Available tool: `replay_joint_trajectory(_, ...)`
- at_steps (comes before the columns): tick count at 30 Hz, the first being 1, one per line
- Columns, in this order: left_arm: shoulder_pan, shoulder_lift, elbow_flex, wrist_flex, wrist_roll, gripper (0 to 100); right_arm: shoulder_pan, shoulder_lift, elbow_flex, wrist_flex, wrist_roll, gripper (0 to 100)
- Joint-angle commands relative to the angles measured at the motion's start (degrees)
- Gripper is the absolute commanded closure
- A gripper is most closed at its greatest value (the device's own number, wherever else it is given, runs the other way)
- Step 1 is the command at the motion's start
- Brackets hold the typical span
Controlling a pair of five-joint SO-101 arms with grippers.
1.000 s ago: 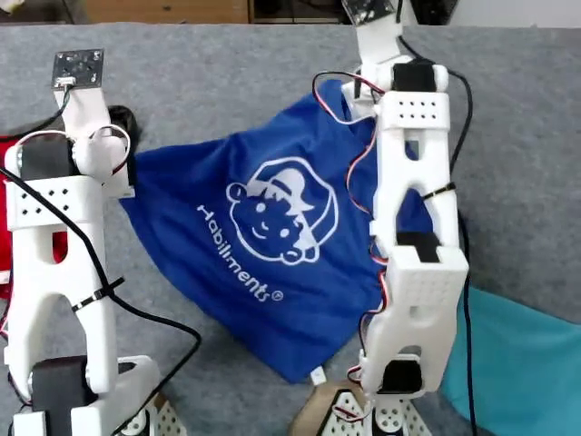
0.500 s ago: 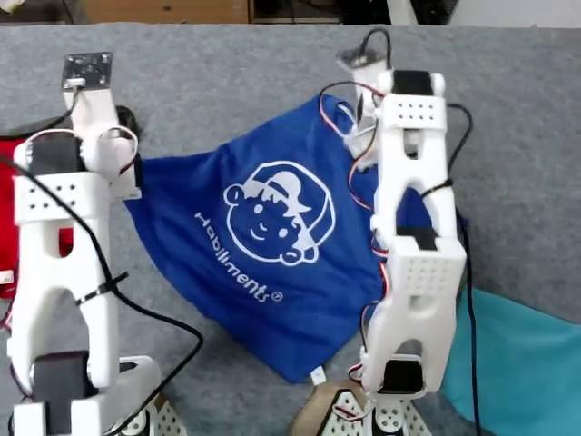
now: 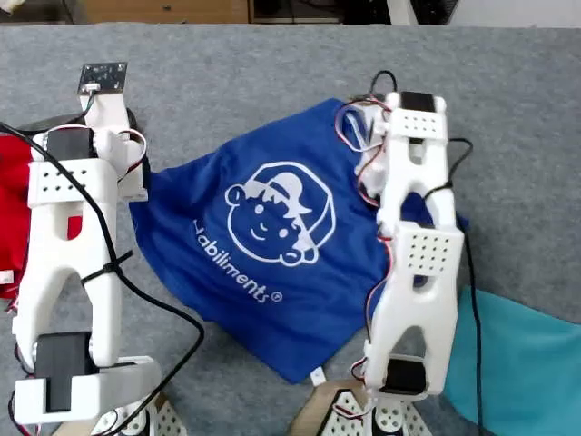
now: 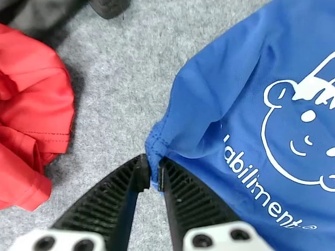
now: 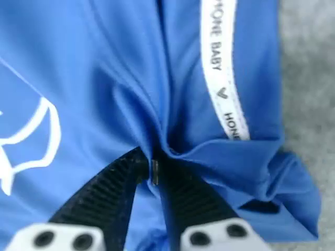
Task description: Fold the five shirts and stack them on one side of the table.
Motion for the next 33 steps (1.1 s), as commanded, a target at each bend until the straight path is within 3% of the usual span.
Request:
replay_joint_trajectory(1,1.14,0.22,-0.70,-0.97,0.44,98,3.74,-5.93,5.41,1.58,2.37,99.4)
replay_joint_trajectory(5,1.41,1.27,-0.97,-0.97,-0.18,98,6.73,-14.37,17.45,1.58,5.54,99.4)
replay_joint_trajectory(8,1.49,1.27,-0.44,-0.53,-5.98,98,9.89,-21.85,25.19,1.49,8.00,99.4)
replay_joint_trajectory(13,1.67,1.36,-0.88,1.58,-9.14,98,14.73,-32.48,36.62,1.49,13.19,99.4)
replay_joint_trajectory(20,4.04,1.36,-0.97,7.38,-16.62,98,16.40,-42.95,54.20,1.49,17.32,99.4)
replay_joint_trajectory(29,4.04,1.36,-0.35,19.25,-30.07,98,20.62,-50.33,63.96,1.58,22.95,99.4)
replay_joint_trajectory(33,4.22,1.19,2.20,20.22,-33.67,98,21.67,-51.38,67.91,1.58,23.47,99.3)
